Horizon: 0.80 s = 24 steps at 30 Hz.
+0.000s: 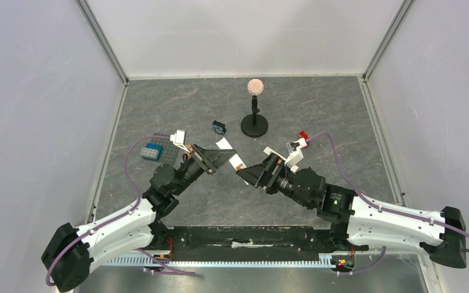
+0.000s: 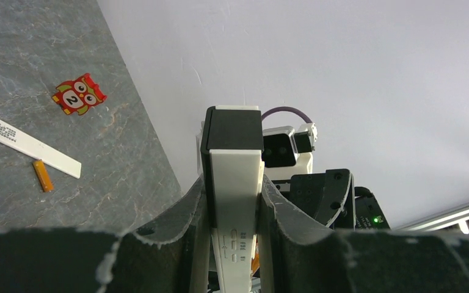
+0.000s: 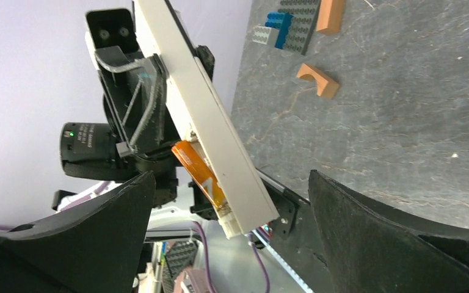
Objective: Load the batteries into the remote control
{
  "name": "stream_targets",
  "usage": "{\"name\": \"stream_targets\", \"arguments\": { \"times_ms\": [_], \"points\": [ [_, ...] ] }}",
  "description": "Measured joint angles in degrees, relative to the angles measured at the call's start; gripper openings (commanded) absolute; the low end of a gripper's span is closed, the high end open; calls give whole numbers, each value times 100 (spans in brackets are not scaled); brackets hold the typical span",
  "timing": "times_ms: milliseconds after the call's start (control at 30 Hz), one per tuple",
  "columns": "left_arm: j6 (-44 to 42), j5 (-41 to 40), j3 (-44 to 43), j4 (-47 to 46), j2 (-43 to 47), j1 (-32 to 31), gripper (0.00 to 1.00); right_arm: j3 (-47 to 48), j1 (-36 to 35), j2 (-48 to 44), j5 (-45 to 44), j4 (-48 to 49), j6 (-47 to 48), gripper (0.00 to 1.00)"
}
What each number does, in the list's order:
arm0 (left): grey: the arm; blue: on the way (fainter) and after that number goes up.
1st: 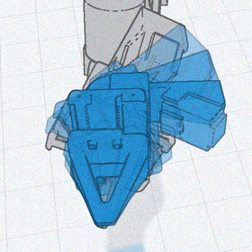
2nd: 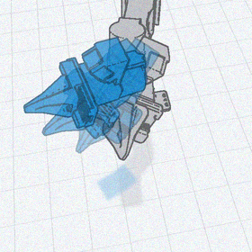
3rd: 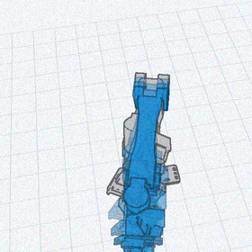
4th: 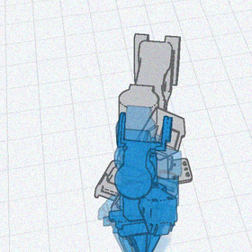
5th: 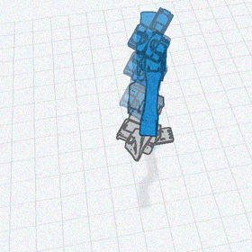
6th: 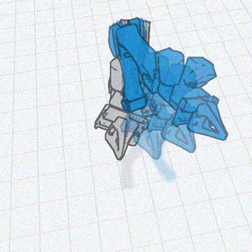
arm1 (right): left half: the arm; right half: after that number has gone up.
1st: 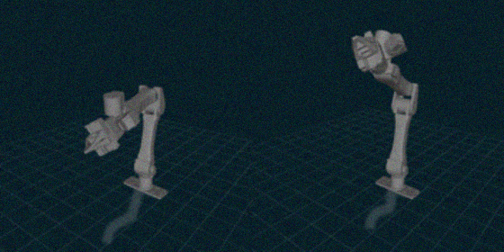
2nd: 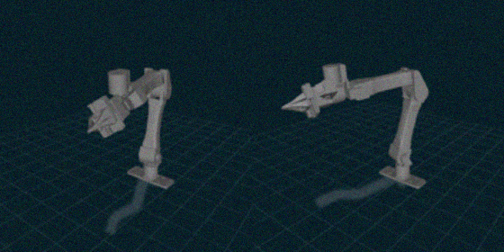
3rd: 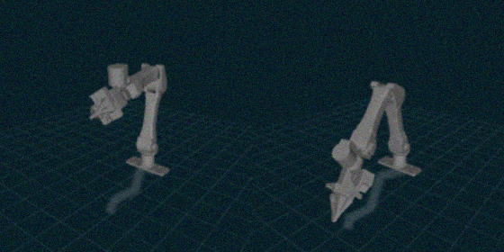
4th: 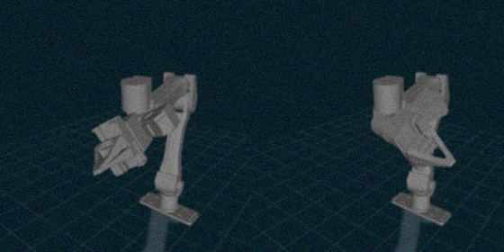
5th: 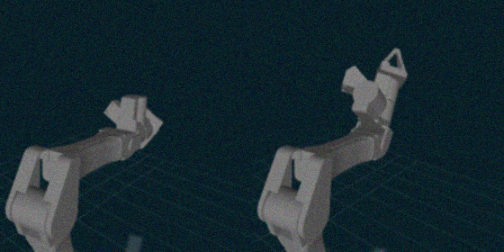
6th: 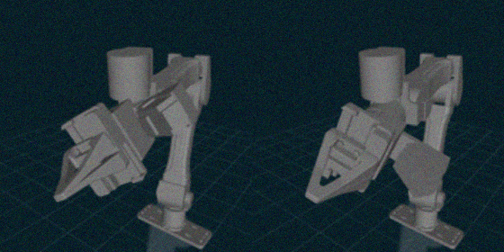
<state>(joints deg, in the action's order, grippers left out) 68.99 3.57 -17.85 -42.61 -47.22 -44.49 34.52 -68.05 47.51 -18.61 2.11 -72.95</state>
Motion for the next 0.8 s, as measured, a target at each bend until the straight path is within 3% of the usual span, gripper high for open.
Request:
{"name": "stream_targets", "arguments": {
  "times_ms": [800],
  "points": [
    [-9,275,140,-577,-15,0,2,-144,0,470,-118,933,-1176,92]
  ]
}}
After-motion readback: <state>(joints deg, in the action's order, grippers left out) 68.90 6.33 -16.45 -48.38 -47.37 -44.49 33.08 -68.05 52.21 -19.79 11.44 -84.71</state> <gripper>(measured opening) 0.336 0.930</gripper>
